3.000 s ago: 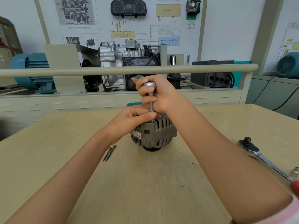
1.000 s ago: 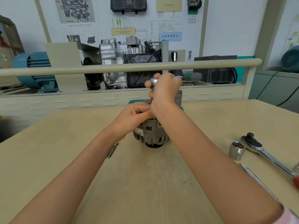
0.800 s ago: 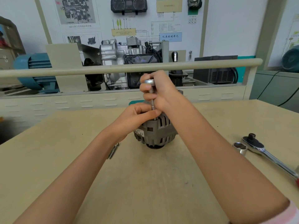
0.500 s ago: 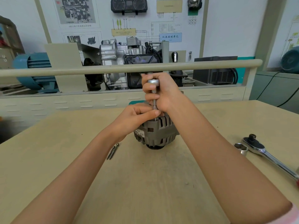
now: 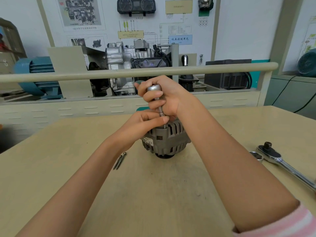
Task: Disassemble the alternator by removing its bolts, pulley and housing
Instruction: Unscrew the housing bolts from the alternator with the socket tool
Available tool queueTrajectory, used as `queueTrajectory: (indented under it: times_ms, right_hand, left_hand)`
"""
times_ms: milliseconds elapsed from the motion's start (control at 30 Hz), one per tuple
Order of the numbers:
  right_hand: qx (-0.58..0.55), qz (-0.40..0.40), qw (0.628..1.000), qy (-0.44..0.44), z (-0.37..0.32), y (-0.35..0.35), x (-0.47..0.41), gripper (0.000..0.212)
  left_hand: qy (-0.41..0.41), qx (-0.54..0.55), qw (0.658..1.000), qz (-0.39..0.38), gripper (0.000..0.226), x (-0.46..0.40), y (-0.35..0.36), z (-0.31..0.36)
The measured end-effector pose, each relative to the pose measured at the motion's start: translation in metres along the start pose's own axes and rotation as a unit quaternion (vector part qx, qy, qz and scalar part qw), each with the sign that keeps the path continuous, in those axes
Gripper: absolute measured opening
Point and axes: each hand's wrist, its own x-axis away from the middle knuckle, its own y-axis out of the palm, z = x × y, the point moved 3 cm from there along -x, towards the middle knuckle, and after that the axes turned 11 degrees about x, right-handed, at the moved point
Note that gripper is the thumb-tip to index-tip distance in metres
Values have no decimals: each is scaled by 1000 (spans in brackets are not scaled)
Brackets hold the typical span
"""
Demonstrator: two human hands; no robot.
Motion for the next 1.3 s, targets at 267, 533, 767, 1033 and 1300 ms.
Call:
queueTrajectory:
  times_ms: [267, 533, 767, 1033, 1300]
  right_hand:
    - [-110, 125, 980, -109, 3, -10, 11, 22]
    - [-53, 314, 925, -210, 5, -6, 14, 22]
    - [-81, -40, 995, -28, 1, -10, 9, 22]
    - [-83, 339, 902, -256, 8, -6, 14, 16]
    - [-87, 28, 994, -61, 1, -12, 5, 23]
  left_hand:
    - [22, -24, 999, 20, 25, 0, 2, 2]
    - [-3, -34, 999, 31, 20, 0, 2, -1]
    - [8, -25, 1000, 10, 43, 0, 2, 0]
    - [20, -42, 998, 45, 24, -1, 2, -1]
    - [1, -29, 999, 12, 51, -1, 4, 0]
